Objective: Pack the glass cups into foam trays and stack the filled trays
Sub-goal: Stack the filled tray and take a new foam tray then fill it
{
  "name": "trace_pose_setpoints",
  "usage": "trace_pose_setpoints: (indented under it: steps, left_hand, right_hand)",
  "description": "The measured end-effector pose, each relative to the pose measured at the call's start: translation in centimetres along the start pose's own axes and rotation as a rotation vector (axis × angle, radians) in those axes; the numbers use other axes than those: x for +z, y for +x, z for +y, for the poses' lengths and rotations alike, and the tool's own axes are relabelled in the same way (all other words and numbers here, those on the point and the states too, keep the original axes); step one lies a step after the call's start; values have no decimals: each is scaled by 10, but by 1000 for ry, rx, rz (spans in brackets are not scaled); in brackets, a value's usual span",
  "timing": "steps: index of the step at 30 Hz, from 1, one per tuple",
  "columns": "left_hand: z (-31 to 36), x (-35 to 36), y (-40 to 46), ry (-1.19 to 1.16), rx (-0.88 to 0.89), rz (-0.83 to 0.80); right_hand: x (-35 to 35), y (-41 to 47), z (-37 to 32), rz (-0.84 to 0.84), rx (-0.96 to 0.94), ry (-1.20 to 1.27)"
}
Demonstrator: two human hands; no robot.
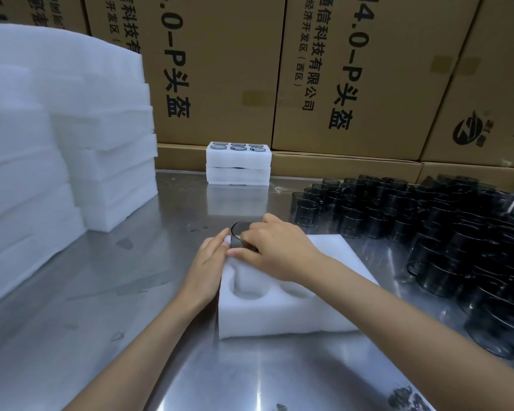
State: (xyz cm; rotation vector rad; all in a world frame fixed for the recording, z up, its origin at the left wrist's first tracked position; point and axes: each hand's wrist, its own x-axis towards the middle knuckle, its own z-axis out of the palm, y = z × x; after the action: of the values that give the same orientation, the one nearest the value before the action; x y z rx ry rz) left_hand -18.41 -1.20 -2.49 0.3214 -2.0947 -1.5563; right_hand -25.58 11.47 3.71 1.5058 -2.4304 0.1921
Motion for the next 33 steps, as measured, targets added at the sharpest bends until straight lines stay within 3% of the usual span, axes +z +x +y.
trace_pose_setpoints:
  steps: [5, 8, 12, 17, 23, 27, 33]
  left_hand:
    - [0, -2, -1, 64, 20, -17]
    - [2, -3, -5, 84, 67, -13]
    - [14, -14, -14, 193, 321, 79]
    - [21, -29, -24, 507, 613, 64]
    - [16, -24, -24, 628, 482, -10]
    - [15, -24, -25, 653, 502, -30]
    - [11, -22, -26, 468, 395, -19]
  right_hand:
    - [0, -4, -1, -17, -24, -65]
    - [1, -11, -1, 59, 7, 63]
    - [1, -26, 7, 201, 73, 242]
    - [4, -36, 8, 110, 57, 204]
    - [9, -33, 7, -104, 109, 151]
    - [9, -36, 9, -208, 122, 202]
    - [7, -34, 11, -195, 148, 319]
